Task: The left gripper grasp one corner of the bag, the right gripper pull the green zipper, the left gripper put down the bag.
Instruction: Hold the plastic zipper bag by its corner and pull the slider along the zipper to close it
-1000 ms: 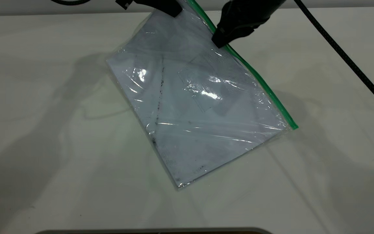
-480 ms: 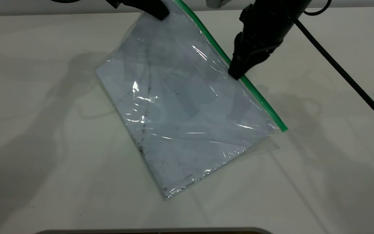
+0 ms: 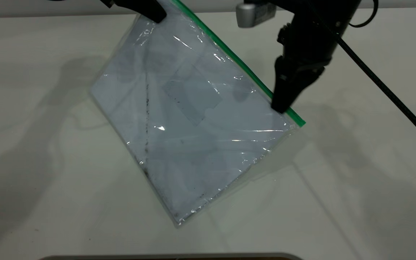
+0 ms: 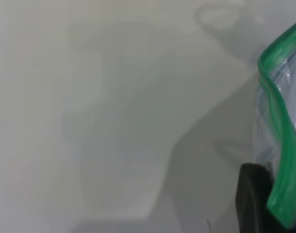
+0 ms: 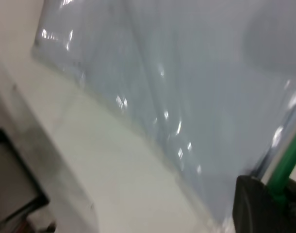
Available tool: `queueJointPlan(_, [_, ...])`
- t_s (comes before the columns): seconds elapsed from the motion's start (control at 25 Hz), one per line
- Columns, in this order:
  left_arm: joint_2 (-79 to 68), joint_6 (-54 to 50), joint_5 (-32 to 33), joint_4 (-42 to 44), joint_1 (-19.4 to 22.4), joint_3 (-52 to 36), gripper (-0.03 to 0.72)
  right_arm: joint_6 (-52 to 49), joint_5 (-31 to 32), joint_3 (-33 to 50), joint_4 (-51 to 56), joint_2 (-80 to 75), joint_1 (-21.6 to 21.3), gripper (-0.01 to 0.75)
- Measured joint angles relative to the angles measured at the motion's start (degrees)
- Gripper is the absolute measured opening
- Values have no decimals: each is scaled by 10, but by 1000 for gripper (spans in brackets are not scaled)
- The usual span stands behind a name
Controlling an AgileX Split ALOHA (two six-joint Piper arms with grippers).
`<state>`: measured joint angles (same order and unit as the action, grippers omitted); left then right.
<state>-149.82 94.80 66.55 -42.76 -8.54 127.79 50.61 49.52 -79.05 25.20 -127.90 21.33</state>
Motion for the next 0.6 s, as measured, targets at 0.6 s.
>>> queueJointPlan(0.6, [0,-6,3,52,-8,0,56,-90,11,1,-58,1,-1,164])
